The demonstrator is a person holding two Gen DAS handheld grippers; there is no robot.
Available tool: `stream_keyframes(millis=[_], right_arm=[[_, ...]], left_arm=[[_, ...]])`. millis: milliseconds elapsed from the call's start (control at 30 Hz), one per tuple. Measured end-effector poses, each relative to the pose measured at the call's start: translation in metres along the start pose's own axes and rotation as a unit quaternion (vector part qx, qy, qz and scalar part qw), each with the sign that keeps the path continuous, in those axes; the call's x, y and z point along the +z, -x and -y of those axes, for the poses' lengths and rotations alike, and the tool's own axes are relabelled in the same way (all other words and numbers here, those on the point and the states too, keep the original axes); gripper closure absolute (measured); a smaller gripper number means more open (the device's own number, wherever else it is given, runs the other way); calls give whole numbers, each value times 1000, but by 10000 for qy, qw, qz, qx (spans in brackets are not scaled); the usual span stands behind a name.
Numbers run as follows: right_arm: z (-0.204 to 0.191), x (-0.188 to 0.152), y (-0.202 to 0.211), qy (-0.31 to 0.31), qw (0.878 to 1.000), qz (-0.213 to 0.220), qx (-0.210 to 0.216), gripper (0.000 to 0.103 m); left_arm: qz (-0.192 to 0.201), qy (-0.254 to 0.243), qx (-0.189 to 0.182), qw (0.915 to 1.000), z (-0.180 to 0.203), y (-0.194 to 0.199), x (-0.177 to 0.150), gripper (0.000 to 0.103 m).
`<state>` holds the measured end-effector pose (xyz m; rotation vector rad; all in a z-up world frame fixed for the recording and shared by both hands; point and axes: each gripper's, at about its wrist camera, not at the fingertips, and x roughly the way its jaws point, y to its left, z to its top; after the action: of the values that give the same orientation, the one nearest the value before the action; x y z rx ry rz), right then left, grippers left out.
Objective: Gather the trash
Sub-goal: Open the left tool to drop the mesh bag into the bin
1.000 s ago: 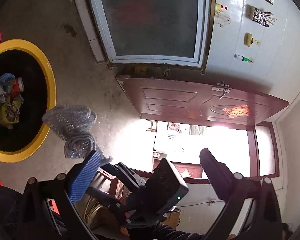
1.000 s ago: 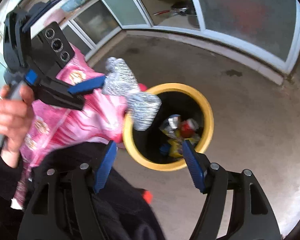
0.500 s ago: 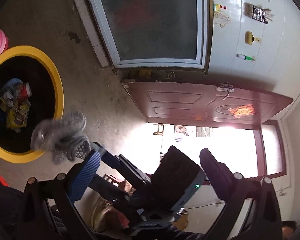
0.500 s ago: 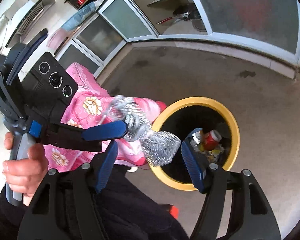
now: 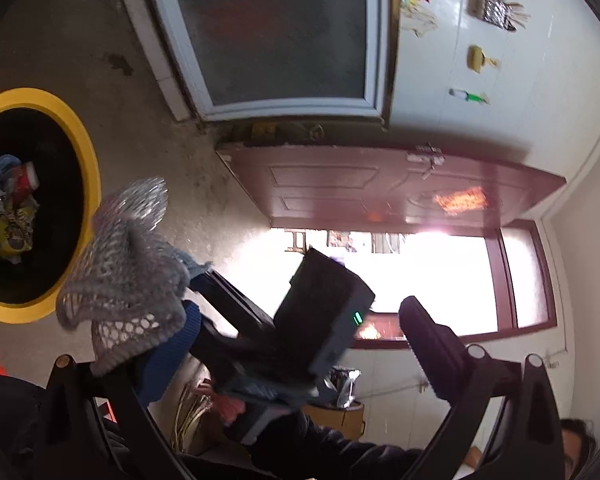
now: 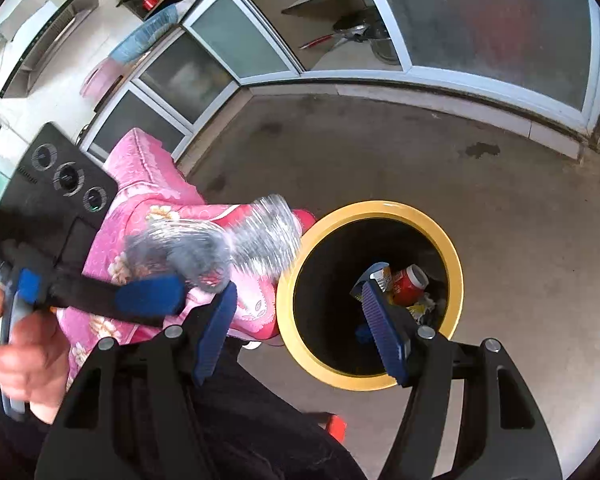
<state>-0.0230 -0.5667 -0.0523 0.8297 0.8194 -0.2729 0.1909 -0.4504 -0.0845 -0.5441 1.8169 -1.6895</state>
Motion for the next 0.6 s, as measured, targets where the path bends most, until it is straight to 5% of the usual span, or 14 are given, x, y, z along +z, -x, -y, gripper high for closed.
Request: stream_keyframes(millis=[433, 600], right_arm=[[36, 14, -10, -690, 9975, -56, 153, 40], [42, 13, 0, -701, 9974, 103, -117, 40]], left_arm=[[-366, -348, -580, 9970, 6, 6, -8, 8], [-393, -600, -351, 9968, 18, 7, -15, 8]])
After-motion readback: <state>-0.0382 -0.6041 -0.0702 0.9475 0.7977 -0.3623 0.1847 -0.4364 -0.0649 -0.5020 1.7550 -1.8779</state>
